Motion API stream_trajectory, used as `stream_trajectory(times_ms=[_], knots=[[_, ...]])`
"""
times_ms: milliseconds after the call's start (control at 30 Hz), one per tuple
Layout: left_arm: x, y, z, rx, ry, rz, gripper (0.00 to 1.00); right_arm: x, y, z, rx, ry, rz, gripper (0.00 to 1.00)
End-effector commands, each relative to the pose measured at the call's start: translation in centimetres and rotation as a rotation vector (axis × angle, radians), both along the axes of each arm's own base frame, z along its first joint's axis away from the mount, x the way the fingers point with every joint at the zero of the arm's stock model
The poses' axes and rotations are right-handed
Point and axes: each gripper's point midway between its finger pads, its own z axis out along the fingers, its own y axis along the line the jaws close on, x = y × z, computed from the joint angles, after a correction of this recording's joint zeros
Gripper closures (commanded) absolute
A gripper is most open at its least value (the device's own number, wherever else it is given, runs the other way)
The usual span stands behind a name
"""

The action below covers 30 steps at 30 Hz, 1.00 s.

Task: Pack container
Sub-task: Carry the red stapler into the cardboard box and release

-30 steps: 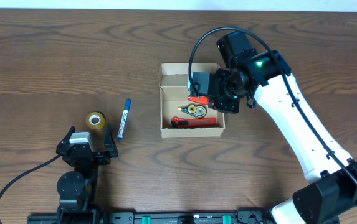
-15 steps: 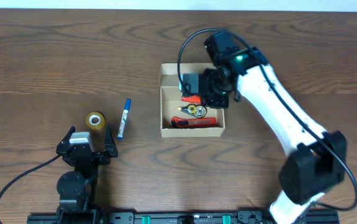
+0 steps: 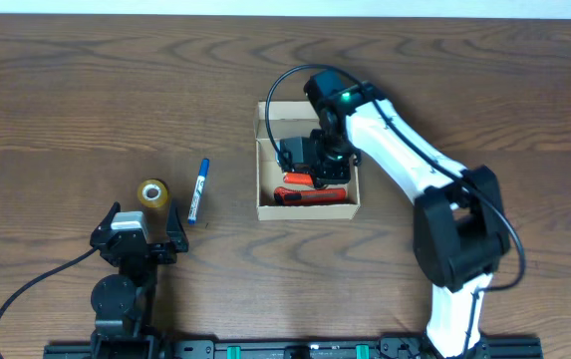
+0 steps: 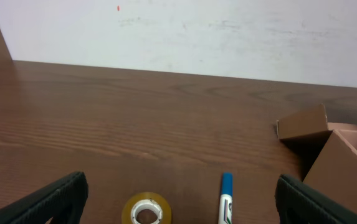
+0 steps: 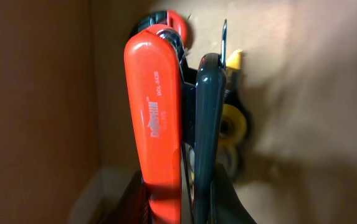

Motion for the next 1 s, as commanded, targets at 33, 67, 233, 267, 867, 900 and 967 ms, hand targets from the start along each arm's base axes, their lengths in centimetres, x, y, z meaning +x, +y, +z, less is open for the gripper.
stream_trajectory(times_ms=[33, 67, 233, 267, 867, 900, 967], knots=[[0.0, -0.1, -1.5, -0.003, 0.040, -0.005, 0.05, -0.1, 0.6, -2.2, -0.007, 0.041, 0.023, 0.99], [0.0, -0.1, -1.5, -0.003, 0.040, -0.005, 0.05, -0.1, 0.6, -2.4, -0.009, 0.045, 0.023, 0.99], [0.0, -0.1, -1.5, -0.003, 0.041, -0.005, 0.05, 0.2, 0.7, -2.5, -0.006, 0.035, 0.010, 0.99], [0.0, -0.1, -1.5, -0.003, 0.041, -0.005, 0.05, 0.4, 0.8, -2.5, -0.004, 0.033, 0.001, 0.96], [-0.2, -0.1, -2.2, -0.002, 0.069, -0.005, 0.05, 1.9, 2.2, 5.7, 0.140, -0.147, -0.029, 0.57], [-0.2, -0.1, -2.2, -0.009, 0.069, -0.004, 0.05, 2.0, 2.1, 6.8, 0.156, -0.164, -0.048, 0.51], [-0.2, -0.1, -2.1, -0.051, 0.067, 0.003, 0.05, 2.2, 1.6, 9.0, 0.182, -0.197, -0.119, 0.47]])
